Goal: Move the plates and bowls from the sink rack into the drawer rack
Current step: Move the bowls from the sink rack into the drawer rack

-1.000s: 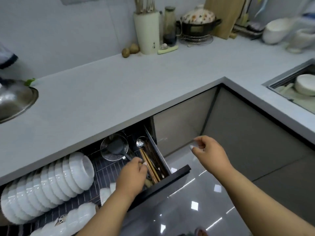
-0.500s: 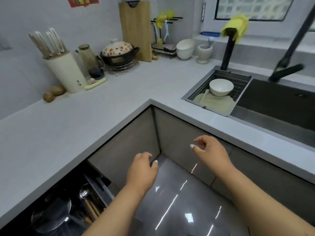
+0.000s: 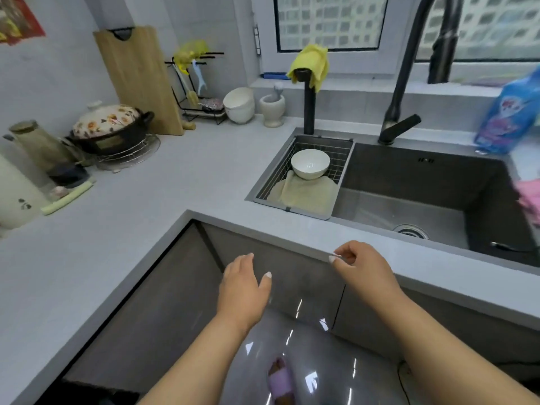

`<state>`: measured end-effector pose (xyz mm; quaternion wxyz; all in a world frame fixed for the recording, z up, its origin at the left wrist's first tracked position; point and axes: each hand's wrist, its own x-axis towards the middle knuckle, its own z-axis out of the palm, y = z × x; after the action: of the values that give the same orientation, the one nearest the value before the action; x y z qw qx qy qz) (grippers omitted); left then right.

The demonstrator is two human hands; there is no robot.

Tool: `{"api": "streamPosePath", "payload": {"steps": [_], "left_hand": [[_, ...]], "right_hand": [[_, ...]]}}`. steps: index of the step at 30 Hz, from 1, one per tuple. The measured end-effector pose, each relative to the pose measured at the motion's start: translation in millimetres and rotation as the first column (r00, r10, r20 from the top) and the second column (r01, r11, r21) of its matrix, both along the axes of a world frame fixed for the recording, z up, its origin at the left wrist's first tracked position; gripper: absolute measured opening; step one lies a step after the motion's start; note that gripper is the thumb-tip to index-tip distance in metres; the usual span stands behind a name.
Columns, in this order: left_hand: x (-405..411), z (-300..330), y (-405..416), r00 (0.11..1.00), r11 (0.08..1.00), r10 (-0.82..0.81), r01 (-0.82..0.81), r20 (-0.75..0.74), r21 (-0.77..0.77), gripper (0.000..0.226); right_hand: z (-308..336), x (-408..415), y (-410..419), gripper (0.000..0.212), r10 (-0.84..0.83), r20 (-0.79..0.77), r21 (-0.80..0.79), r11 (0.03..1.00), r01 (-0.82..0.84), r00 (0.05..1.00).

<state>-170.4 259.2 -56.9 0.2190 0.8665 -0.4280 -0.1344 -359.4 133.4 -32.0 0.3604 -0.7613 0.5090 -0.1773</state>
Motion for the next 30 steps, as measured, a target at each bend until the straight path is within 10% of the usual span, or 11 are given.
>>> {"api": "streamPosePath", "payload": {"steps": [17, 30], "left_hand": [[138.3, -41.9, -202.0, 0.935, 0.904, -0.325, 0.264, 0.141, 0.335, 0.076], [179.6, -53.8, -268.6, 0.841, 0.875, -0.467, 0.395, 0.273, 0.278, 0.078]], "right_hand": [[-14.2, 106.9, -153.8, 0.016, -0.194, -0.01, 0.083, 0.978, 0.194, 0.981], [-67.2, 213.3, -255.2, 0.054, -0.2, -0.137, 0.21, 0.951, 0.226, 0.97]]}}
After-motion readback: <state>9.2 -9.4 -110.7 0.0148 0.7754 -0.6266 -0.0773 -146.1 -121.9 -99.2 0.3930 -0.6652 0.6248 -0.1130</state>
